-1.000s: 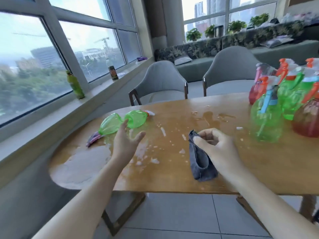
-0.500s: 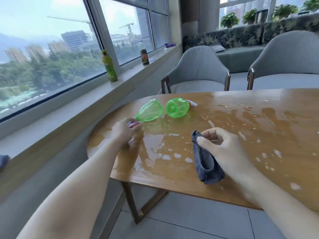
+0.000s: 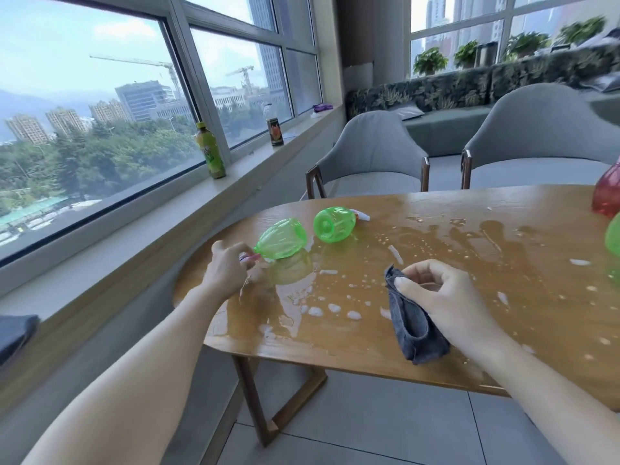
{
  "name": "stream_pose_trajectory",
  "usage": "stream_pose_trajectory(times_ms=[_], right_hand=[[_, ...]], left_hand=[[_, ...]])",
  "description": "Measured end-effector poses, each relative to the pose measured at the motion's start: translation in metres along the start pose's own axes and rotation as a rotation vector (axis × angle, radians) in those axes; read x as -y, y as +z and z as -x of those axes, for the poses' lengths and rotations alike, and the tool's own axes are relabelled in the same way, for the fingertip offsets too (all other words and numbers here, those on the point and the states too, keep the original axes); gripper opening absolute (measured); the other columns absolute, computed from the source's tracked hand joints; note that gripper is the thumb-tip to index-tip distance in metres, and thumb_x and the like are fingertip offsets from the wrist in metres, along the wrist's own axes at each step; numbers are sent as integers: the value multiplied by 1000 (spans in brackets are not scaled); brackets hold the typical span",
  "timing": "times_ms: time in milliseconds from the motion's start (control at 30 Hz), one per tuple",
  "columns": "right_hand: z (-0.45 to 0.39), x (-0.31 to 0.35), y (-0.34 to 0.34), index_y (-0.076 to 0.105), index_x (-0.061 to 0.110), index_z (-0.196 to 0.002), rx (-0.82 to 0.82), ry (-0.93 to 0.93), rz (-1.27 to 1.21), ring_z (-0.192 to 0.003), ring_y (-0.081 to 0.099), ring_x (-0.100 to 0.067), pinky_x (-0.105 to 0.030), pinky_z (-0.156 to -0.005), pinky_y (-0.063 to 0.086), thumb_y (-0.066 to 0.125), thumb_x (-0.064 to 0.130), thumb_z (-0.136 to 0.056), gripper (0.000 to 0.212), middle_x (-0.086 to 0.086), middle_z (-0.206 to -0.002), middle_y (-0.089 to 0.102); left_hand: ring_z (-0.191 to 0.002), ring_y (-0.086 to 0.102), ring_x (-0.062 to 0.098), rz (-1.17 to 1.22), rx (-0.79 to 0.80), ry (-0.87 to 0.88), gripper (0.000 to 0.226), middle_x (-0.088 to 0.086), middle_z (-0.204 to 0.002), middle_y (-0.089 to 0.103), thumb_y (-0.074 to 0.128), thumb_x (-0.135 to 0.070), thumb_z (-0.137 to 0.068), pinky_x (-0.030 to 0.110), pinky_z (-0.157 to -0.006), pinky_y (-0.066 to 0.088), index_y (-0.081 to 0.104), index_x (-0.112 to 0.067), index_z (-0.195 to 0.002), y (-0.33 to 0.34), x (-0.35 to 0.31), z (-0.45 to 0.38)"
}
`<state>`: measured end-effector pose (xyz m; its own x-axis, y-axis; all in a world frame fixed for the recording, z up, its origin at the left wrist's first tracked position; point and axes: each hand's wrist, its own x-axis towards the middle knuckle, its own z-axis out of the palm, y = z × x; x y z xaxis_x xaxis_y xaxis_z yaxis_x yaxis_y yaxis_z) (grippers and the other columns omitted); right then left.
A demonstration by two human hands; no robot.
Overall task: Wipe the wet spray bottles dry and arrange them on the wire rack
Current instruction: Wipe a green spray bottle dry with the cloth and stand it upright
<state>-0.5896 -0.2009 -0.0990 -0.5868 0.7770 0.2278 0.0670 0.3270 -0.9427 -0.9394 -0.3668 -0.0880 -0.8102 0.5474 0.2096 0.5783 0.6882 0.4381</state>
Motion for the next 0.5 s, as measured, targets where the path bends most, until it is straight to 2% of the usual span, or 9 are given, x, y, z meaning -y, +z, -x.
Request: stream_pose_trajectory(times_ms=[100,200,267,333,433,500], right_hand=[[14,8,-18,73,21,-87,-21,-13,-2,-82,71,-13,-36,-75,57,79,24,-90,7,7,-83,75],[30,15,-41,72,21,-86,-51,-26,-4,-82,70,-14,-33,-73,55,79,23,-89,7,6,-83,74],[41,17,-57,72,22,-86,-76,-25,6,-82,70,-14,-35,-75,56,79,23,-89,8,7,-83,74],[52,17,-74,72,23,-86,-102,-23,17,-82,70,-15,-36,-75,56,79,24,-89,8,7,-83,74],[67,16,-100,71,21,-86,-140,-16,32,-82,69,-17,-34,-73,55,79,23,-89,8,4,-84,74],[75,14,-118,71,21,-86,-165,-5,52,-82,69,-17,-32,-71,53,78,23,-89,8,4,-84,74]], left_hand=[[-116,50,33,44,-23,81,13,12,-136,43,65,-15,-107,38,-94,43,75,-24,-104,-22,-19,18],[-103,51,19,45,-32,194,11,9,-123,58,72,-12,-101,22,-88,37,79,-19,-98,-44,-55,44],[-91,58,13,41,-11,280,18,6,-108,67,74,-10,-98,15,-78,43,80,-20,-85,-50,-84,59],[-81,60,9,21,13,393,17,6,-93,70,79,-19,-97,12,-74,45,82,-13,-81,-54,-120,78],[-79,62,14,-56,94,621,30,2,-83,68,73,-33,-101,21,-75,47,82,-8,-87,-46,-176,101],[-82,61,19,-129,137,795,24,5,-88,62,72,-24,-102,31,-81,53,81,-4,-91,-40,-215,117]])
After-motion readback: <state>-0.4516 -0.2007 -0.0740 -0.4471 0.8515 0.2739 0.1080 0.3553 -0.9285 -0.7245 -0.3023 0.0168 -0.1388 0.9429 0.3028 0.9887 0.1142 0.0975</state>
